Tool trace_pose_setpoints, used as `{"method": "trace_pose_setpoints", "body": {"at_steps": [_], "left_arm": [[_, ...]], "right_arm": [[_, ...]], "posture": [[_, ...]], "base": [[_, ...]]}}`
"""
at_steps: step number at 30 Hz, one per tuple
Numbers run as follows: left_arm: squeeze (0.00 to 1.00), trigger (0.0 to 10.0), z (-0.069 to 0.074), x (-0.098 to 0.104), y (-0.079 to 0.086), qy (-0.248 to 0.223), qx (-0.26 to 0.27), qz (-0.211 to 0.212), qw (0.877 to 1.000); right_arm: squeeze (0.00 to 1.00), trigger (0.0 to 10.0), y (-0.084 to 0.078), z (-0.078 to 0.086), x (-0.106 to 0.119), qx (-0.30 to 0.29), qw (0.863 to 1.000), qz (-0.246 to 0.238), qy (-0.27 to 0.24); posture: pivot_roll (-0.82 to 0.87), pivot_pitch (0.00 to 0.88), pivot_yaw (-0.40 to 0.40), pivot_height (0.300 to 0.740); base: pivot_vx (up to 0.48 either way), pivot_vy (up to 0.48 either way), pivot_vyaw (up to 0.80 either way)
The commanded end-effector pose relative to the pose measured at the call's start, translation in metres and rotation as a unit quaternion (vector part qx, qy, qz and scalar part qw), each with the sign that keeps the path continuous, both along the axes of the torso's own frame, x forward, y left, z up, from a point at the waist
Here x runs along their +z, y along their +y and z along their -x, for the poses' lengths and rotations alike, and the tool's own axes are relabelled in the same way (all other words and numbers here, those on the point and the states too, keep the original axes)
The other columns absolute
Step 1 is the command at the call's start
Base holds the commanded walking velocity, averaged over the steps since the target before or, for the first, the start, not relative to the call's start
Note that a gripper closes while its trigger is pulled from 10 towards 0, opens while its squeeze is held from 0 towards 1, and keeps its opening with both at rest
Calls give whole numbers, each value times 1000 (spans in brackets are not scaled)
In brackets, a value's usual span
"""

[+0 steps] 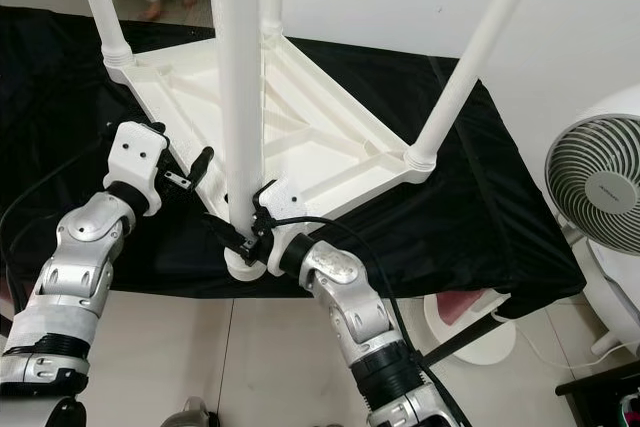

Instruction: Building children table

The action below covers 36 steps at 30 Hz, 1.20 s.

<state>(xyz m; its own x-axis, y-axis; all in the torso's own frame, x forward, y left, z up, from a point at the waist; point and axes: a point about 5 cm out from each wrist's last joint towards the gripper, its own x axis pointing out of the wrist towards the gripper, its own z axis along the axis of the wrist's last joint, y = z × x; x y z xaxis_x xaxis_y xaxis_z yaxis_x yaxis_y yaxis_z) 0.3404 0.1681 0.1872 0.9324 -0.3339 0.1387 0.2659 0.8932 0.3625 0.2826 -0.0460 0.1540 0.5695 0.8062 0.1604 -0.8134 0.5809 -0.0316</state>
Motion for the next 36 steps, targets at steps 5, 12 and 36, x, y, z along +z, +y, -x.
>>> {"method": "trace_pose_setpoints", "body": {"at_steps": [5,12,36], "left_arm": [[0,10000,-4,3,-1,-16,25,3,1000],[0,10000,-4,4,-1,-16,25,2,1000],[0,10000,-2,-4,-20,-1,-33,-14,999]], "right_arm": [[0,0,-28,3,-3,-23,1000,10,-16],[0,0,-61,2,-12,-64,997,42,-9],[0,10000,-92,-4,-11,-180,983,17,-9]], "posture": [[123,27,-66,740],[117,37,-61,740],[102,56,-36,740]], "base": [[0,0,0],[0,0,0],[0,0,0]]}}
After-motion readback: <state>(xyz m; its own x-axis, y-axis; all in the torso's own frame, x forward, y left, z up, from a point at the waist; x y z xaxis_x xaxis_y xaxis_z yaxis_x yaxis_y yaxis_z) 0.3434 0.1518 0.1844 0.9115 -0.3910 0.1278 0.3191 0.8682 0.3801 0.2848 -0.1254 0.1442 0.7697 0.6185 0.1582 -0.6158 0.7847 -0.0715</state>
